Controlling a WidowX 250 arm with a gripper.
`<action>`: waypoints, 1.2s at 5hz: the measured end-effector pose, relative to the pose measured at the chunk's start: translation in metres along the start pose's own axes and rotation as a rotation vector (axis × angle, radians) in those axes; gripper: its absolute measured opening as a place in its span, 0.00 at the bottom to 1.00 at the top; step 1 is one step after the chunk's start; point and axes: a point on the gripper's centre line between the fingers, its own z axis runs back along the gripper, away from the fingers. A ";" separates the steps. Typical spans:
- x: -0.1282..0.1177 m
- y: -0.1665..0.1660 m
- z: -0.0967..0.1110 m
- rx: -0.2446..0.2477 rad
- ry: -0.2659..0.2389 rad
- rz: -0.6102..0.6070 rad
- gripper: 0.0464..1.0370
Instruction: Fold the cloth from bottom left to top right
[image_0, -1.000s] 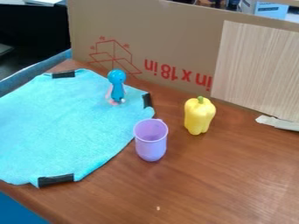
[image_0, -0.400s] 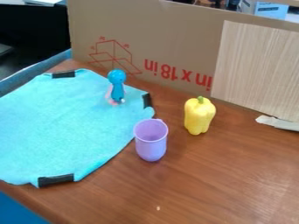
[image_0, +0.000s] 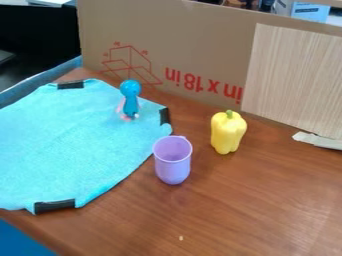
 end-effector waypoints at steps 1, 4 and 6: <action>0.001 -0.002 0.002 -0.016 0.015 -0.005 0.08; -0.004 -0.028 0.021 -0.077 0.125 0.075 0.01; -0.002 -0.071 0.052 -0.092 0.145 0.157 0.01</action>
